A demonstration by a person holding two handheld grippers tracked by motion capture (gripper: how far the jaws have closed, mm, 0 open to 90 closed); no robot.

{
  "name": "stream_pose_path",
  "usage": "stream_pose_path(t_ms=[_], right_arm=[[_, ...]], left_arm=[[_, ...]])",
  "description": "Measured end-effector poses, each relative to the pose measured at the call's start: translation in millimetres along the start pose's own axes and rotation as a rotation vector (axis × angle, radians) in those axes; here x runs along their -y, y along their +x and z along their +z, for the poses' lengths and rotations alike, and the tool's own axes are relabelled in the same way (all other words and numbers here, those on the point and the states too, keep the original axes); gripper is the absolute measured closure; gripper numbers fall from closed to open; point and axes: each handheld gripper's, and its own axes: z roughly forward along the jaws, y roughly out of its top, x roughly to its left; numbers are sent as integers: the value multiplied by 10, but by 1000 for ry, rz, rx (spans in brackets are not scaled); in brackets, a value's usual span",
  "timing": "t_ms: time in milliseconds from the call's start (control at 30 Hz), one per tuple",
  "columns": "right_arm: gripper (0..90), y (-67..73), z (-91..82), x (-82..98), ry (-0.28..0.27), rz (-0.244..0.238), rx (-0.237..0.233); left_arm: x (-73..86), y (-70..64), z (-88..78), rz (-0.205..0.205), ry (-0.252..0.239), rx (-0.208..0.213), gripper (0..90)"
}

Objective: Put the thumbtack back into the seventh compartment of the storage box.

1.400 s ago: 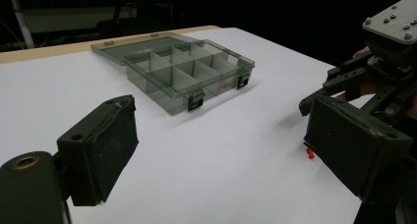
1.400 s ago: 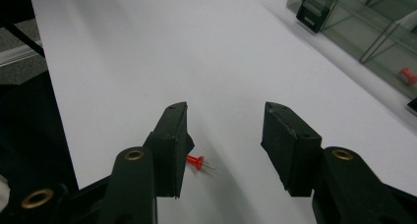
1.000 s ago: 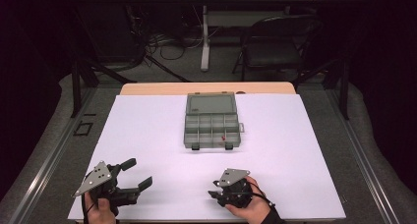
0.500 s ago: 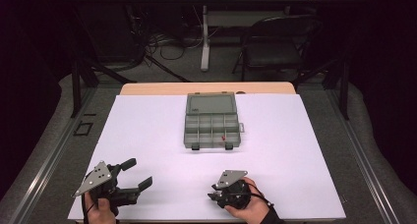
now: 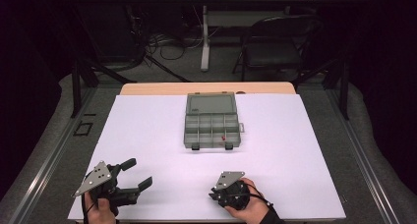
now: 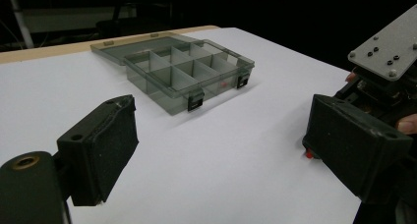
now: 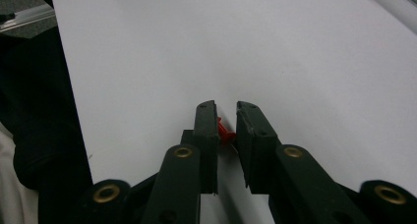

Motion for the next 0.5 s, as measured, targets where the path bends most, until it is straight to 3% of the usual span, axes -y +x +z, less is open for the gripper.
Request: stream_pose_path(t_ms=[500], right_arm=[[836, -4, -2, -15, 13, 11, -11]], left_arm=[[0, 0, 0, 1, 0, 1, 121]])
